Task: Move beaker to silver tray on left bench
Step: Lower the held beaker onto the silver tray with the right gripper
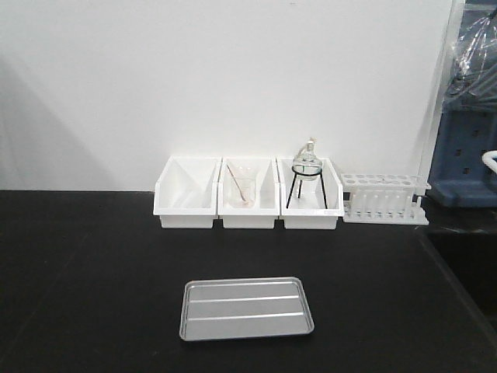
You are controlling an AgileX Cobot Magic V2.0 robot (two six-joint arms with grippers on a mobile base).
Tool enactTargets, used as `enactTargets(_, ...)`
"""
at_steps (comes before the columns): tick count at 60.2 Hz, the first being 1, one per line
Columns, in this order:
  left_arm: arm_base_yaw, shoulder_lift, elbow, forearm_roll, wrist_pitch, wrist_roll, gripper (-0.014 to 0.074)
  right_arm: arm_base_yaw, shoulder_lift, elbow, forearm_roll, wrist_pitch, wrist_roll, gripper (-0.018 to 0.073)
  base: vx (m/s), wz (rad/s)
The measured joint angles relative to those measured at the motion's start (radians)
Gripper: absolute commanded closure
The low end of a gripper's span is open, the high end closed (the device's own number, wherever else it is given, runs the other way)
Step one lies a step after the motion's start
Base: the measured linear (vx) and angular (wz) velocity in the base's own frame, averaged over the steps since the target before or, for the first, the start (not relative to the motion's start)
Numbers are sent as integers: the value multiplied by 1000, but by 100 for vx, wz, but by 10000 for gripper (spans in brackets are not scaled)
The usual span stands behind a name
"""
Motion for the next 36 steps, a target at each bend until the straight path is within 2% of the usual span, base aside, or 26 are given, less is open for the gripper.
enactTargets(20,0,0,0,0,0,0,595,0,0,0,0,0,0,570,32,-1)
enactTargets(36,0,0,0,0,0,0,595,0,0,0,0,0,0,570,18,-4)
